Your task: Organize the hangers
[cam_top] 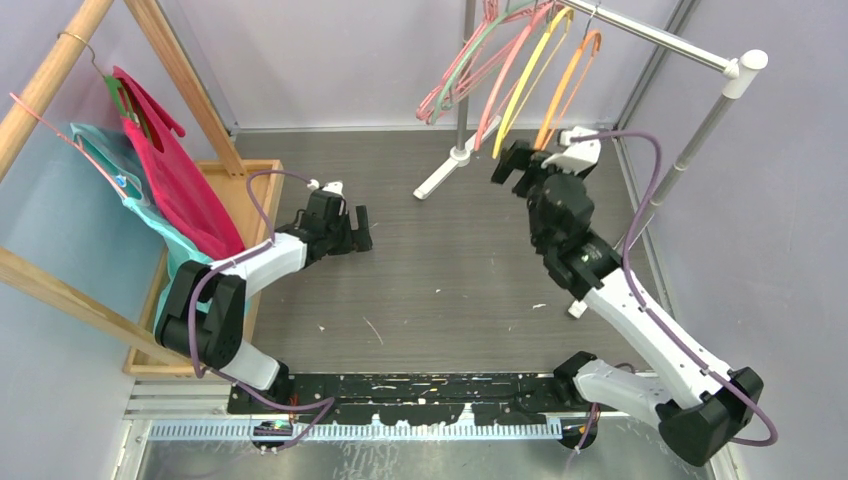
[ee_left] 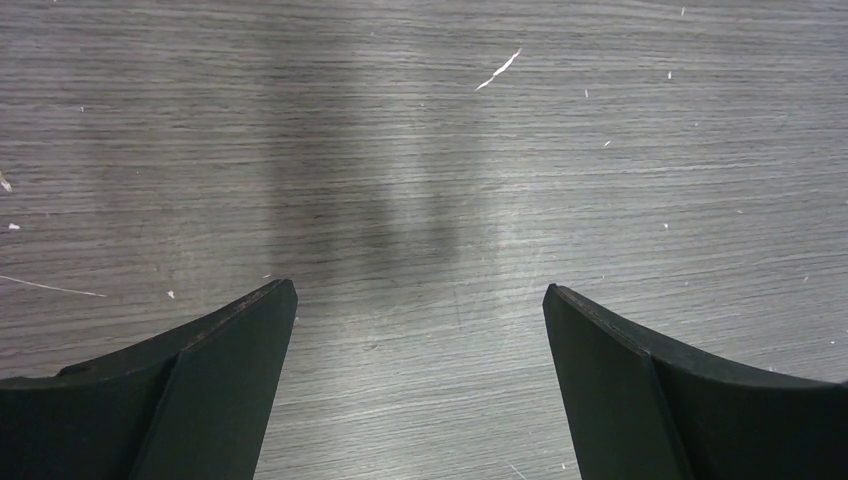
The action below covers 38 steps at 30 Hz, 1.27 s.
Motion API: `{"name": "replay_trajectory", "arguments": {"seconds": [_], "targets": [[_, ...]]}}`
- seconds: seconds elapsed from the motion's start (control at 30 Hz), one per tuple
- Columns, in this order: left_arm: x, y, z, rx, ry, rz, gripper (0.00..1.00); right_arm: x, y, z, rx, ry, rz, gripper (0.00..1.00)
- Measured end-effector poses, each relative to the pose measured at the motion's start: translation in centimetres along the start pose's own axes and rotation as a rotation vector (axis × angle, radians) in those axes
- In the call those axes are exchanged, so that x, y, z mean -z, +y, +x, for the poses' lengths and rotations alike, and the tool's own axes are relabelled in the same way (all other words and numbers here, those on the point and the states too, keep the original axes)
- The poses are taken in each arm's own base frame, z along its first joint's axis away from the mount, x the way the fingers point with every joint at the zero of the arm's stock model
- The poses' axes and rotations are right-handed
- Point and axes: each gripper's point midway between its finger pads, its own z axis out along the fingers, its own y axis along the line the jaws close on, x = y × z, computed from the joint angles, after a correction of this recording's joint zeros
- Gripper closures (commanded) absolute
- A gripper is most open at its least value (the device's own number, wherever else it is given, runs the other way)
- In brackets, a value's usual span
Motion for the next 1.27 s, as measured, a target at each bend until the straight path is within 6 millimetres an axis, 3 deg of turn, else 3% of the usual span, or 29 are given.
{"name": "replay_trajectory", "arguments": {"seconds": [0.17, 0.37, 0.47, 0.63, 0.83, 1.27], "targets": [[-0.2, 0.2, 0.3, 0.000, 0.008, -0.009, 0.02, 3.5, 0.0, 6.5, 0.070, 0.104, 0.006, 0.00], [-0.2, 0.3, 0.2, 0.000, 0.006, -0.015, 0.02, 5.6, -3.3, 15.8, 0.183, 0.273, 0.054, 0.00], [-0.2, 0.3, 0.2, -0.001, 0.004, -0.018, 0.02, 5.9, -3.4, 18.7, 0.226, 0.332, 0.031, 0.00], [-0.3, 0.4, 0.2, -0.007, 0.002, -0.018, 0.02, 5.2, -1.5, 22.6, 0.280, 0.402, -0.043, 0.00], [-0.3, 0.9, 0.8, -0.012, 0.011, -0.036, 0.02, 5.0, -0.2, 24.5, 0.277, 0.411, -0.104, 0.00], [-0.6, 1.2, 1.0, -0.012, 0.016, -0.050, 0.02, 4.5, -0.2, 25.6, 0.287, 0.407, -0.096, 0.00]]}}
